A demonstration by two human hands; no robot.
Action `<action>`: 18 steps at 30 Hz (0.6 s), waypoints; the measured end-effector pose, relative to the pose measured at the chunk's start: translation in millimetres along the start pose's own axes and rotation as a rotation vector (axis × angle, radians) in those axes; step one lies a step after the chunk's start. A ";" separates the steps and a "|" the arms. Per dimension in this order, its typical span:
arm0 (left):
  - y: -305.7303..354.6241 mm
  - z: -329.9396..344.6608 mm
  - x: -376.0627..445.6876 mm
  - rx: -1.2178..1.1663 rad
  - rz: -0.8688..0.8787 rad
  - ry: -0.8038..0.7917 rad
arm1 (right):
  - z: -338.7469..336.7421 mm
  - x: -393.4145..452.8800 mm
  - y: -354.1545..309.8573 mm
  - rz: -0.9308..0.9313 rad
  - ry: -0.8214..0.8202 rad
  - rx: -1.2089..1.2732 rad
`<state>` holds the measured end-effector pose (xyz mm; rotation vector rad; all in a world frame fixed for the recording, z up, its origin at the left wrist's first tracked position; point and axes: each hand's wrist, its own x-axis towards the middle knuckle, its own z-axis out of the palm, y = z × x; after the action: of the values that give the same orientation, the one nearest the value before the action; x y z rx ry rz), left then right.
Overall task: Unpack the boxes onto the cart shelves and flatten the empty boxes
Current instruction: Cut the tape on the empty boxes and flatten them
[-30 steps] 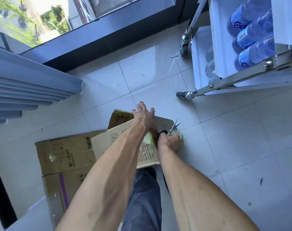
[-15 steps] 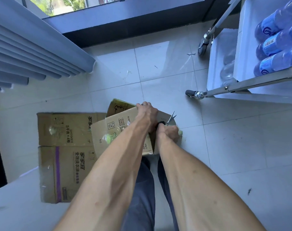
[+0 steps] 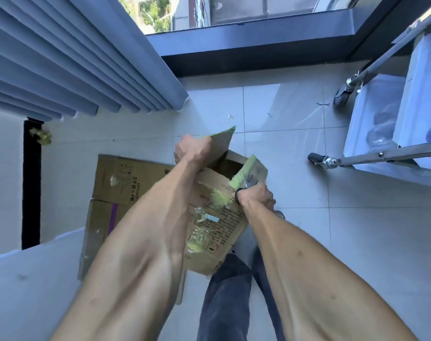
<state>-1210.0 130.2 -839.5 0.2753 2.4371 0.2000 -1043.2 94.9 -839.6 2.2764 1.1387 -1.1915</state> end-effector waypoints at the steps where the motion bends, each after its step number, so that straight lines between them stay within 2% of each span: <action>1: -6.7 -3.0 7.6 -0.051 -0.014 0.013 | 4.8 -4.8 0.9 -0.026 0.062 -0.027; 3: -25.3 -5.9 14.7 -0.198 -0.025 0.062 | 8.4 -11.9 3.5 -0.083 0.163 -0.071; 6: -52.9 -4.9 8.8 -0.544 -0.058 0.098 | 5.7 -14.1 12.2 -0.084 0.205 -0.060; 9: -75.0 -12.2 3.6 -0.941 -0.240 0.063 | 5.2 -18.5 16.6 -0.021 0.261 0.059; 13: -103.8 -18.1 -1.6 -1.217 -0.408 -0.090 | 11.8 -27.8 18.7 0.073 0.435 0.282; 16: -114.9 -20.8 -6.0 -1.360 -0.422 -0.228 | 13.6 -33.3 14.4 0.165 0.558 0.448; 18: -116.1 -22.9 -8.9 -1.405 -0.399 -0.282 | 14.8 -33.8 9.2 0.187 0.615 0.469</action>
<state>-1234.9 14.1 -841.4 -0.7318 1.5209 1.4342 -1055.2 63.4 -822.1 3.1695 0.8457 -0.7541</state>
